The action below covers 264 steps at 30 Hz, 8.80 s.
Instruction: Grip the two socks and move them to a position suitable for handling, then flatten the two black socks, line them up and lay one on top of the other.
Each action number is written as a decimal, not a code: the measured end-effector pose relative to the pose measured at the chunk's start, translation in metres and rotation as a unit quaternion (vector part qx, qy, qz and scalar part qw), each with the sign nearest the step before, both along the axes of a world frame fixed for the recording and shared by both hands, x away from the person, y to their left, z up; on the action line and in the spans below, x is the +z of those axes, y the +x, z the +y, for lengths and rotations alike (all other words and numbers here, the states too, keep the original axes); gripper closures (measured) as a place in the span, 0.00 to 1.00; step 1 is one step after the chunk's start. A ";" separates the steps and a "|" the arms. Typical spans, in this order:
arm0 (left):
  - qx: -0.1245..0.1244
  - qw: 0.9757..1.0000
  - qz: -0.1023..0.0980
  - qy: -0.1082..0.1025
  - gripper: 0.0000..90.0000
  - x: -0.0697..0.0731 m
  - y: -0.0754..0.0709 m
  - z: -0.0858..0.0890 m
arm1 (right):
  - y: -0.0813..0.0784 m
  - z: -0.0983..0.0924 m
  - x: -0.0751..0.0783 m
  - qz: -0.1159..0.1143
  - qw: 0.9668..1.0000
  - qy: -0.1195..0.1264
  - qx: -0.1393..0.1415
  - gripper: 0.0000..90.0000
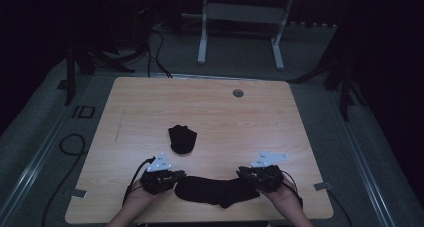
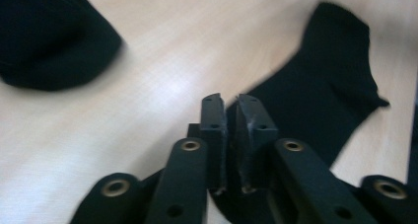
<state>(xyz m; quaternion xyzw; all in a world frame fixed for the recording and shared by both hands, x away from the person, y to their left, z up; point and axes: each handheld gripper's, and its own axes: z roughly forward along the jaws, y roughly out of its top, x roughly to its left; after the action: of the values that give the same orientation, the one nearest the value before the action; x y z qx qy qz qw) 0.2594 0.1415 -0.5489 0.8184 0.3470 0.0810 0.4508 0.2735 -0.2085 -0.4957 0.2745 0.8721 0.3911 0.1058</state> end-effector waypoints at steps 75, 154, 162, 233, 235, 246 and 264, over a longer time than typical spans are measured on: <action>0.044 0.998 -0.030 -0.032 0.73 -0.004 0.019 -0.008 | 0.087 0.071 -0.049 0.028 0.992 -0.106 -0.066 0.74; 0.024 0.996 -0.001 0.082 0.78 0.019 0.075 -0.009 | 0.098 -0.011 -0.027 0.062 0.996 -0.013 -0.058 0.68; -0.029 0.996 0.011 0.087 0.91 0.024 0.058 -0.023 | 0.084 -0.003 -0.033 0.061 0.997 -0.027 -0.032 0.90; 0.052 0.994 0.030 0.088 0.86 -0.015 0.100 -0.015 | 0.111 -0.026 -0.054 0.066 0.990 -0.055 -0.109 0.84; 0.050 0.995 0.028 0.085 0.93 -0.016 0.099 -0.016 | 0.111 -0.025 -0.054 0.066 0.991 -0.055 -0.105 0.88; 0.053 0.995 0.013 0.084 0.97 -0.009 0.093 -0.015 | 0.106 -0.017 -0.046 0.052 0.993 -0.058 -0.094 0.94; 0.036 0.997 -0.018 0.060 0.97 0.041 0.069 -0.008 | 0.083 -0.022 0.005 0.014 0.997 -0.014 -0.072 0.94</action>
<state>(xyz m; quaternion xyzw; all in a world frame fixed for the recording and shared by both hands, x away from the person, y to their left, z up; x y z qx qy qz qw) 0.3282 0.1334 -0.5076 0.8293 0.3628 0.1331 0.4037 0.3569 -0.2302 -0.4910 0.3403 0.8568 0.3665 0.1253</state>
